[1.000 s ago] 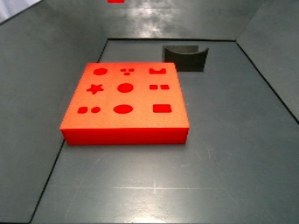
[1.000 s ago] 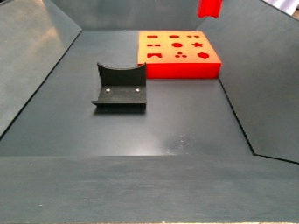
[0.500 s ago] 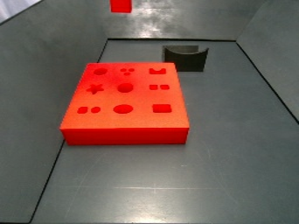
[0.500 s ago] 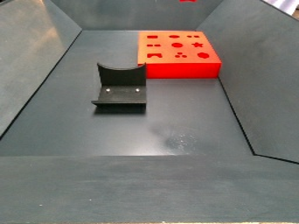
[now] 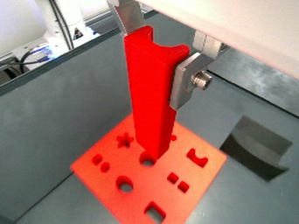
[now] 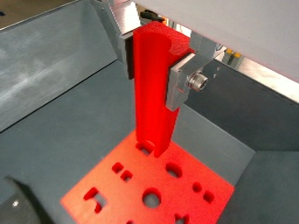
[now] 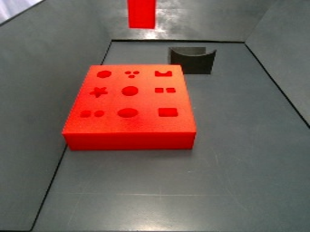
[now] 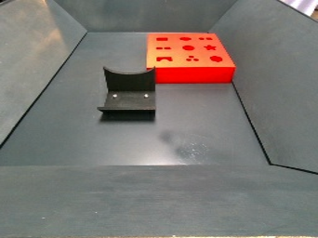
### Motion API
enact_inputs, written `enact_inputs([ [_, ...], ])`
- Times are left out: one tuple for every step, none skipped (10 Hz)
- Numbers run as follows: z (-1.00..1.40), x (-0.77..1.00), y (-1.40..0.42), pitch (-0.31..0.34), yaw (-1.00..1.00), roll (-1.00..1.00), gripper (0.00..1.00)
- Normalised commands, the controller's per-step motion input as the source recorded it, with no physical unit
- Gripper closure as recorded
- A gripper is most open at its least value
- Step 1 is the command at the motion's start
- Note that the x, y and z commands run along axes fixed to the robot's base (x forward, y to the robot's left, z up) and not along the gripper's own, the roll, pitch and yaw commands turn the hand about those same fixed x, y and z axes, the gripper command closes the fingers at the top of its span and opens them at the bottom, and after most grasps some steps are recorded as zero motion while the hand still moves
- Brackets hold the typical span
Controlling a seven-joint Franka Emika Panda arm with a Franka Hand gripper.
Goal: Pick up the arch object. Move up. Rotate the arch object. Move to above the board. Insert the arch object.
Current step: Move to above the board, then insert the arch object.
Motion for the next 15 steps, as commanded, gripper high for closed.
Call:
enact_inputs([
  [0.04, 0.19, -0.25, 0.146, 0.01, 0.07, 1.0],
  [-0.74, 0.25, 0.99, -0.031, 0.07, 0.0, 1.0],
  [-0.92, 0.14, 0.99, -0.107, 0.11, 0.0, 1.0],
  [-0.94, 0.12, 0.98, -0.096, 0.15, 0.0, 1.0],
  [-0.94, 0.13, 0.97, -0.099, 0.14, 0.0, 1.0],
  [-0.93, 0.14, 0.98, -0.1, 0.11, 0.0, 1.0],
  [-0.93, 0.15, 0.99, -0.107, 0.06, 0.0, 1.0],
  [-0.96, 0.24, 0.77, -0.077, 0.0, 0.0, 1.0],
  [-0.91, 0.31, 0.4, -0.096, 0.0, -0.01, 1.0],
  [-0.88, 0.29, 0.21, -0.136, 0.0, 0.0, 1.0],
  [0.0, 0.23, -0.25, 0.111, 0.15, 0.05, 1.0],
  [-0.08, 0.05, -0.29, 0.0, 0.28, 0.1, 1.0],
  [-0.2, 0.0, -0.07, 0.0, 0.25, 0.13, 1.0],
  [-0.25, -0.01, 0.04, 0.0, 0.09, 0.11, 1.0],
  [-0.23, -0.07, 0.22, 0.0, 0.03, 0.11, 1.0],
])
